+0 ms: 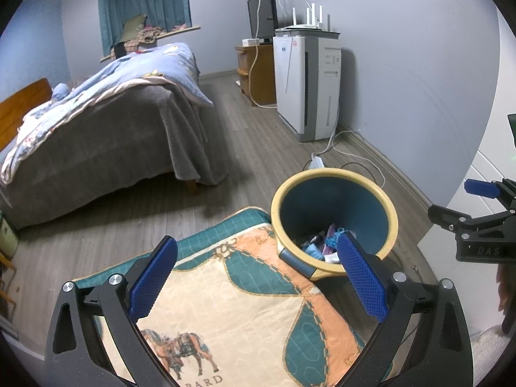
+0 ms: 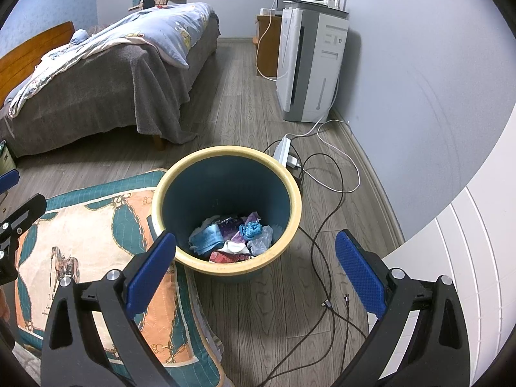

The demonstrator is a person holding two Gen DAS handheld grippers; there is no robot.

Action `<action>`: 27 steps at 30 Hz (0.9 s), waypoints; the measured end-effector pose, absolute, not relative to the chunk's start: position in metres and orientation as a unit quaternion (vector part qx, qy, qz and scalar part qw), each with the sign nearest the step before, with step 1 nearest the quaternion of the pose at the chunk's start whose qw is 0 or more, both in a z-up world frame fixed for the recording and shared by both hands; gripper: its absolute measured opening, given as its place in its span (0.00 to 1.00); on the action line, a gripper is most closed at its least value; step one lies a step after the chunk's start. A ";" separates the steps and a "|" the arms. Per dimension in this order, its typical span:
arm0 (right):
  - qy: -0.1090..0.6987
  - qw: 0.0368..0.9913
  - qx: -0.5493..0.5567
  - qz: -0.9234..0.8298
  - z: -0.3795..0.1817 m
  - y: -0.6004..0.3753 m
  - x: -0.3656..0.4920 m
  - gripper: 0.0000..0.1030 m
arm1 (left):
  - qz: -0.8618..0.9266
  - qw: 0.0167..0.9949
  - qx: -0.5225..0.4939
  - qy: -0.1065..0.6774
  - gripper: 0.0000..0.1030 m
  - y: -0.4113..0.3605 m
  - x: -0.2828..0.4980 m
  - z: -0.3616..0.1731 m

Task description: Collect trash

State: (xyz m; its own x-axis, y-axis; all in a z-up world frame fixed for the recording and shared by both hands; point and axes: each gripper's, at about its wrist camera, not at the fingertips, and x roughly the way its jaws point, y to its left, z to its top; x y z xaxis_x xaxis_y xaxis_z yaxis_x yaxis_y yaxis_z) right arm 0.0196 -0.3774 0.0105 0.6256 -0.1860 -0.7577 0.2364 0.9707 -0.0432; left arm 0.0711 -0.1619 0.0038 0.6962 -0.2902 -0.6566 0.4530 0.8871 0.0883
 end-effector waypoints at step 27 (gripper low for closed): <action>0.419 0.899 0.033 -0.119 0.006 -0.379 0.020 0.95 | -0.208 0.914 0.125 0.327 0.95 -0.163 0.071 0.004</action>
